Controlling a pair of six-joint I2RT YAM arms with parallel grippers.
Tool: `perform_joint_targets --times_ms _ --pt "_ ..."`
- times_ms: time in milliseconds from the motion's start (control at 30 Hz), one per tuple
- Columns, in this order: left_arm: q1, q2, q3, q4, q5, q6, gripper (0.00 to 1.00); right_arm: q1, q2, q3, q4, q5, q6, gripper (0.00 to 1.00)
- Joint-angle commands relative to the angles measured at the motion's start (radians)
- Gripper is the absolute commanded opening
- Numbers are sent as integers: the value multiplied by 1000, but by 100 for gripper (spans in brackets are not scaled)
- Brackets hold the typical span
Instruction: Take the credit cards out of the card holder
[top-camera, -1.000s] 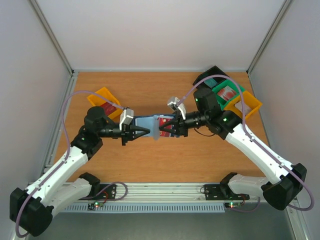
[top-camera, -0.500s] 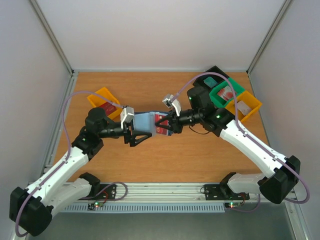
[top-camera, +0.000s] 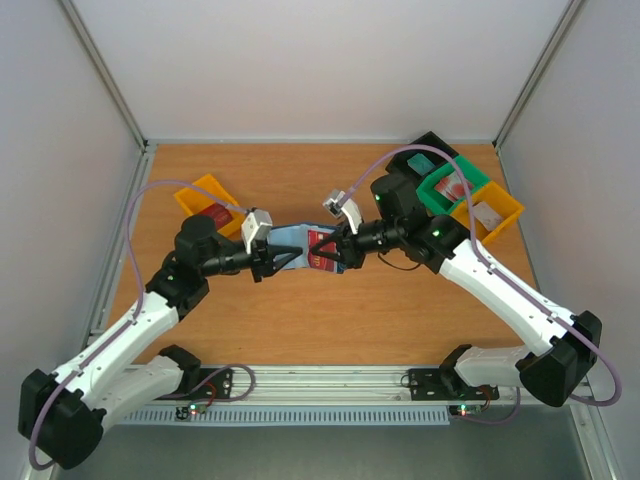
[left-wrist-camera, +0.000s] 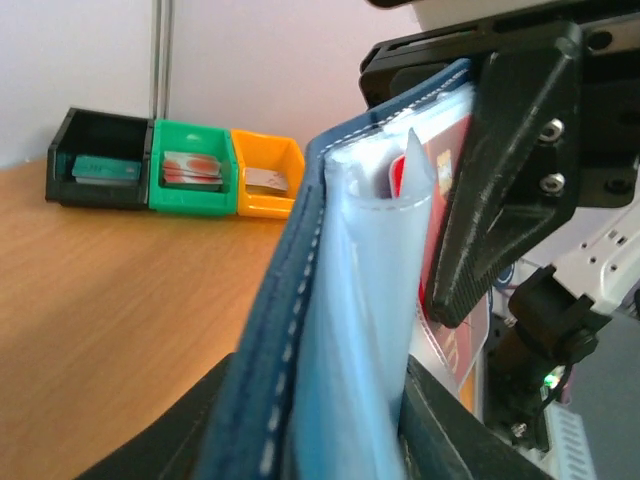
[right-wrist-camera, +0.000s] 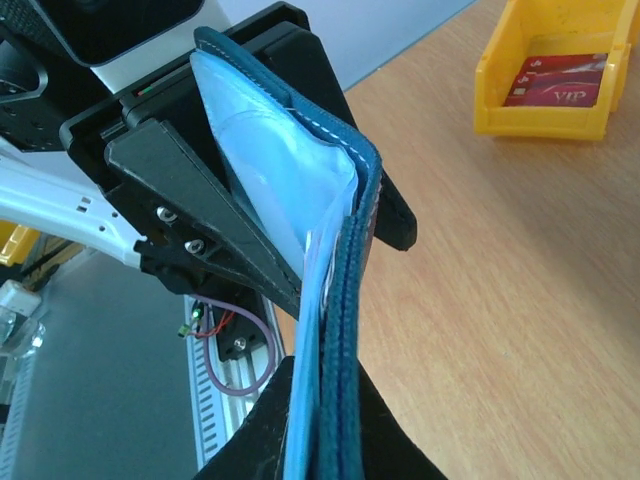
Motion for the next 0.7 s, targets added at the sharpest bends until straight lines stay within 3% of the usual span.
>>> perform_joint_targets --times_ms 0,233,400,500,667 --pt "-12 -15 41 -73 -103 60 34 19 -20 63 -45 -125 -64 1" --pt "27 -15 74 -296 -463 149 42 -59 -73 38 -149 -112 -96 1" --pt "139 0 70 -319 -616 58 53 -225 -23 28 -242 129 52 1" --pt "170 1 69 -342 -592 10 51 -241 99 106 -401 435 133 1" --pt "90 -39 90 -236 -229 64 42 -187 175 163 -442 575 199 1"
